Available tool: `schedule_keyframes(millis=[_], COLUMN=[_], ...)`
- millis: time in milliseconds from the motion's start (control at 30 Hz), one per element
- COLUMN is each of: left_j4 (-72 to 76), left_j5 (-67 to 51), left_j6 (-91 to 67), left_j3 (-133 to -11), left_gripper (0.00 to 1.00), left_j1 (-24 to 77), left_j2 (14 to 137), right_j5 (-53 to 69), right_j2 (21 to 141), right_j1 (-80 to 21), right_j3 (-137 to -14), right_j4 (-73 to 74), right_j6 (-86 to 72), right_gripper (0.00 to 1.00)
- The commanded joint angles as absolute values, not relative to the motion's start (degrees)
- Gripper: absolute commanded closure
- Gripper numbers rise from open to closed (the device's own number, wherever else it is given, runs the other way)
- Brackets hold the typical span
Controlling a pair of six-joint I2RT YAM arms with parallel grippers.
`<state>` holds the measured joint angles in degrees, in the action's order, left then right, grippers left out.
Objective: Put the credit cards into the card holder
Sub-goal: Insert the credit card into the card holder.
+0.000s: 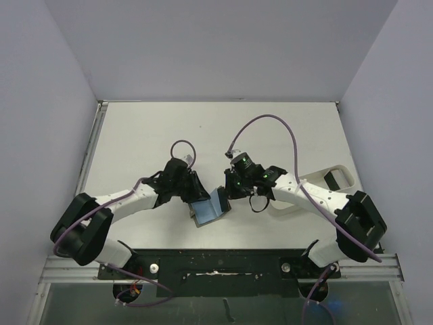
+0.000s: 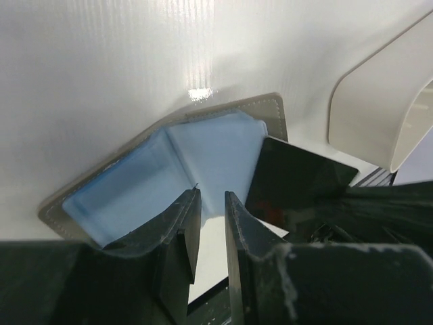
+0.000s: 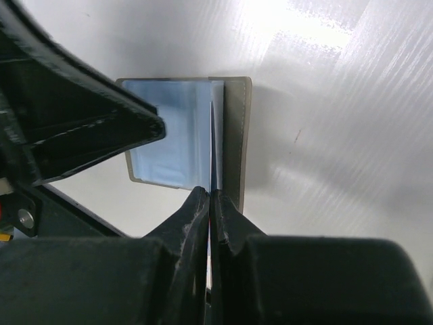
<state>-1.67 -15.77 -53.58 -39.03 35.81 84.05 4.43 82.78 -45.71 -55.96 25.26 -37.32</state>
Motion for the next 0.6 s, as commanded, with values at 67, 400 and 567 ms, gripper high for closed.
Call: schedule_keyframes(millis=[67, 400, 567], left_j4=[-10.3, -21.0, -16.9], left_j5=[-11.4, -8.1, -11.2], left_j6=[-49.8, -45.3, -46.8], left_j3=[-40.1, -38.0, -33.7], left_gripper=[0.77, 0.63, 0.61], left_j1=[35.3, 35.0, 35.1], left_j2=[76.1, 70.4, 71.1], right_j5=[3.4, 4.9, 5.0], right_j2=[83.9, 85.7, 86.5], right_j1=[-45.0, -44.4, -44.3], right_j3=[-55.6, -55.9, -56.4], right_j4=[22.2, 22.1, 23.3], right_j6=[-36.2, -34.6, -34.5], right_gripper=[1.00, 1.00, 1.00])
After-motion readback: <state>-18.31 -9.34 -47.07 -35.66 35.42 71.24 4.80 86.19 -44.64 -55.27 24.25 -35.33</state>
